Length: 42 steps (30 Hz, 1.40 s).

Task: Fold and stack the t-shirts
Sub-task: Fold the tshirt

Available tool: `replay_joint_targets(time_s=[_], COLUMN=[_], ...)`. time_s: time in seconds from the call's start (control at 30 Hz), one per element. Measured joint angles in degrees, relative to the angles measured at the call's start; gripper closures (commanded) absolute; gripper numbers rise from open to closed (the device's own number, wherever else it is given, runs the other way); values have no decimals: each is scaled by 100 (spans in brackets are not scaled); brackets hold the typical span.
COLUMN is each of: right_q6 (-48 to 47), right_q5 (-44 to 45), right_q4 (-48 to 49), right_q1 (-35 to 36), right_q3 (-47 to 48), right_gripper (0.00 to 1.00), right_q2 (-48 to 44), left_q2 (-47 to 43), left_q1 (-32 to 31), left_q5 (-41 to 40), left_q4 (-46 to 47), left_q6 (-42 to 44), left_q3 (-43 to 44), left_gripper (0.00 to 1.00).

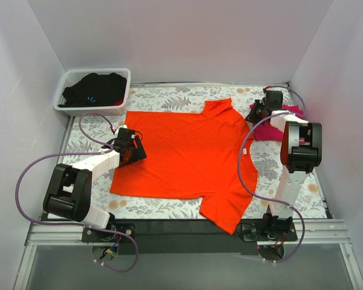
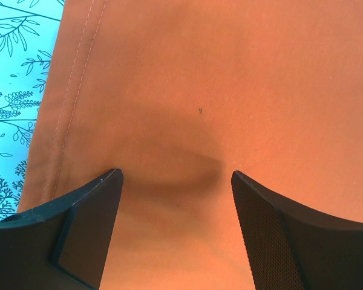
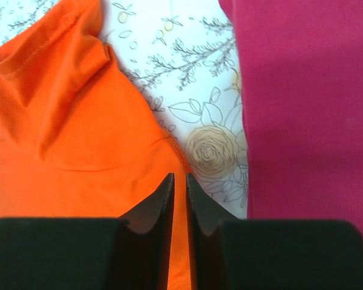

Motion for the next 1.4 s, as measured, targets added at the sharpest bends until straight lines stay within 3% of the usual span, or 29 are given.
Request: replay_joint_targets(time_s=[0.13,0.3,0.4,0.63,0.8,0.9,1.23,1.4], right_q6=[-96,-199,-249,-361,-354,-352,-356,-367], right_q5=[-9,-24,-24,2,212,337,525,643], right_q4=[-28,-92,-120,-195,-216,-291,-603,-894], right_q1=[28,31,33,31,31,17,11,120], right_q3=[105,144,149,149,2,-76,-79,-160], right_gripper=[73,70,73,95,96,94,61,60], right_q2=[2,85,208,282,155,61,-201,-942], left_q2=[0,0,0,0,0,0,0,-4], left_q1=[0,2,0,2,0,0,2,0], left_q5=[-2,-2,-2,-11,-55,-116,-201,-195], left_q4=[0,0,-2,-7,-26,-63,-168,-444], left_q6=[0,2,2,4,0,-15,-81,-136], left_q3=[0,0,2,2,2,9,28,140], left_gripper=[32,32,32,32,32,32,32,30])
